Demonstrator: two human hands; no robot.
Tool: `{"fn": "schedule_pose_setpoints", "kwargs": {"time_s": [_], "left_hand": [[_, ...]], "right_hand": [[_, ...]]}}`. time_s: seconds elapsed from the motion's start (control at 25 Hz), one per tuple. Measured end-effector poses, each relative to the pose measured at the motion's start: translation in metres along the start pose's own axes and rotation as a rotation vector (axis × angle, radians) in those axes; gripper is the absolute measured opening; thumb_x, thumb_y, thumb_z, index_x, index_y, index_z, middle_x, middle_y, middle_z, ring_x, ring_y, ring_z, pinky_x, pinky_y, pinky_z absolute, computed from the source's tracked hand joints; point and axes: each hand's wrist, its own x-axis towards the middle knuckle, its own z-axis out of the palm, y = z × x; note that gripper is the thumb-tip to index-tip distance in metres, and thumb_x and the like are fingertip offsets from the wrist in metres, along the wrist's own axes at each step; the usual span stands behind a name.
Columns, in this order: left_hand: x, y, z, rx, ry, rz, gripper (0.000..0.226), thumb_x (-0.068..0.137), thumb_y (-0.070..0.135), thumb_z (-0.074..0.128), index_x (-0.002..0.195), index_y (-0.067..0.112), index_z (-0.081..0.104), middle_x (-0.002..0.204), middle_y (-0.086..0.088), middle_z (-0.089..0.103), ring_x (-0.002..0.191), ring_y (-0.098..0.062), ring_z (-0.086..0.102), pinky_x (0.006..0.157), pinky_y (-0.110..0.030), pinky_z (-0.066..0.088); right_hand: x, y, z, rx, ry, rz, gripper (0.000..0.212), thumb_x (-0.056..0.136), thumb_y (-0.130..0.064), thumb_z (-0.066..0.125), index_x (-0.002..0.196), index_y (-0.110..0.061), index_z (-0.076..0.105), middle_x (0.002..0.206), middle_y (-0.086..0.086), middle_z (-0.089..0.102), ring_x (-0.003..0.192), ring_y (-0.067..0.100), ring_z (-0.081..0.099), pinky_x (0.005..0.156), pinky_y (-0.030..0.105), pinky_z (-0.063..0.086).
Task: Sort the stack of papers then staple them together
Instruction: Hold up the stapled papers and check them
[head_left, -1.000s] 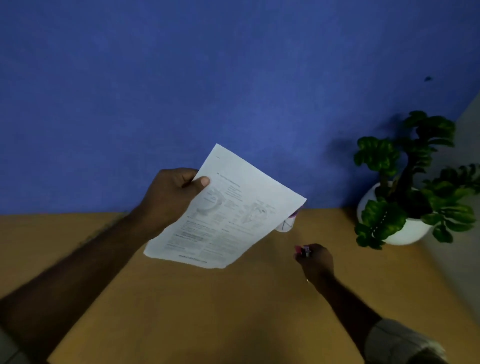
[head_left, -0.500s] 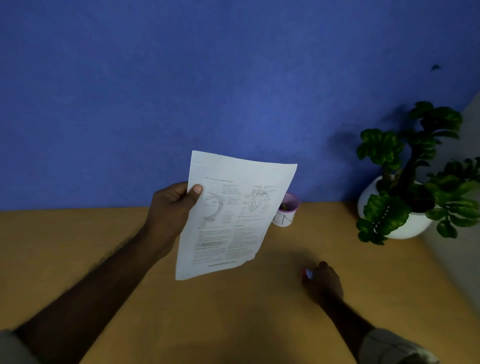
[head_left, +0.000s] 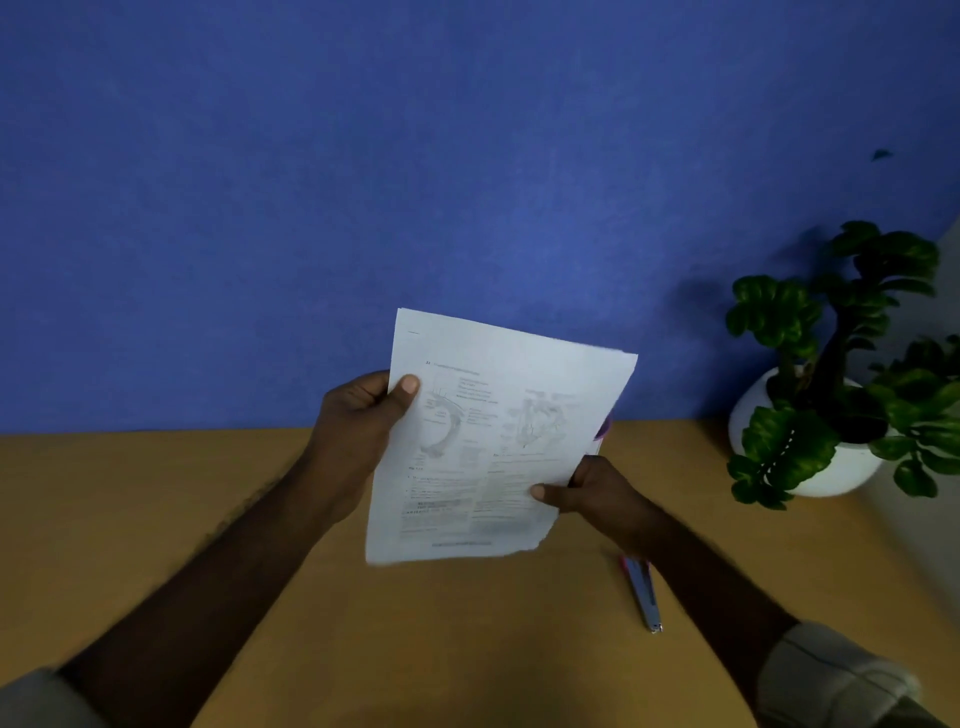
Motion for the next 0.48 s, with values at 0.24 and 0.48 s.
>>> {"fn": "schedule_pose_setpoints", "kwargs": {"time_s": [0.24, 0.48], "left_hand": [[0.019, -0.014, -0.016, -0.221, -0.025, -0.16, 0.027, 0.097, 0.027, 0.061, 0.12, 0.017, 0.072, 0.12, 0.0, 0.077, 0.108, -0.023, 0.074, 0.088, -0.039, 0.057], [-0.002, -0.074, -0.007, -0.004, -0.068, -0.45, 0.028, 0.1, 0.012, 0.06, 0.126, 0.004, 0.066, 0.123, -0.016, 0.073, 0.114, -0.039, 0.068, 0.105, -0.061, 0.049]], "right_hand": [[0.007, 0.008, 0.009, 0.15, 0.131, -0.023, 0.025, 0.092, -0.006, 0.064, 0.115, -0.011, 0.071, 0.117, 0.01, 0.073, 0.106, 0.031, 0.07, 0.092, 0.047, 0.055], [0.009, 0.022, 0.011, 0.138, 0.226, 0.064, 0.024, 0.091, -0.004, 0.063, 0.115, -0.005, 0.069, 0.115, 0.013, 0.074, 0.102, 0.032, 0.071, 0.091, 0.05, 0.056]]}}
